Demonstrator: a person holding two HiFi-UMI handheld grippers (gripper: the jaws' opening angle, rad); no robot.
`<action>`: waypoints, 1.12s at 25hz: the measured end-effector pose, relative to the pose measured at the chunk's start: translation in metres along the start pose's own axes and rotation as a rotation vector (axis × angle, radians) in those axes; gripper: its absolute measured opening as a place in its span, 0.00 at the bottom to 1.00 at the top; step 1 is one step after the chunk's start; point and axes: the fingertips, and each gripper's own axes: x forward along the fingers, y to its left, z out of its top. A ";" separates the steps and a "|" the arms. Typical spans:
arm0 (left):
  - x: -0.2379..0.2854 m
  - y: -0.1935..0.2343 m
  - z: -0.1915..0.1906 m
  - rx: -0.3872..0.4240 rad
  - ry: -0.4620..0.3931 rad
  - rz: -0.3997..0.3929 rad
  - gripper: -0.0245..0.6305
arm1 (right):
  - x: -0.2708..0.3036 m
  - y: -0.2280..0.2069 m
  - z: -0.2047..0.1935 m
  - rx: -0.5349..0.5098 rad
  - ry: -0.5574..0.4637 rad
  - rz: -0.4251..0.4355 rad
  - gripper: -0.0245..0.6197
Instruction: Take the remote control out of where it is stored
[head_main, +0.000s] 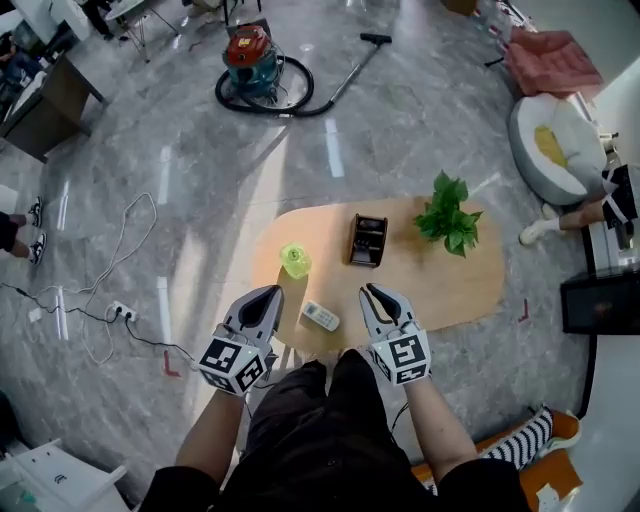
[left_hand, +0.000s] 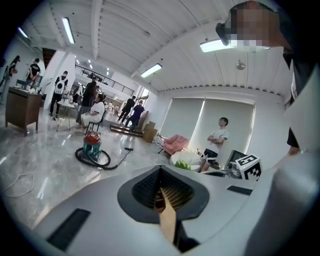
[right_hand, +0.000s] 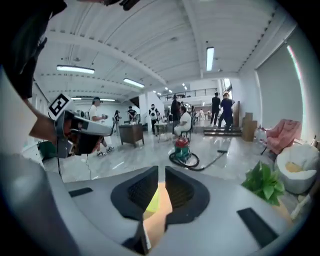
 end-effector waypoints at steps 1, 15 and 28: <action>0.003 -0.006 0.015 0.021 -0.022 -0.009 0.05 | -0.010 -0.006 0.019 -0.004 -0.047 -0.021 0.11; 0.025 -0.054 0.082 0.146 -0.152 -0.093 0.05 | -0.061 -0.027 0.096 -0.113 -0.189 -0.100 0.11; 0.042 -0.025 0.057 0.084 -0.072 -0.059 0.05 | -0.008 -0.042 0.052 -0.149 -0.040 -0.072 0.12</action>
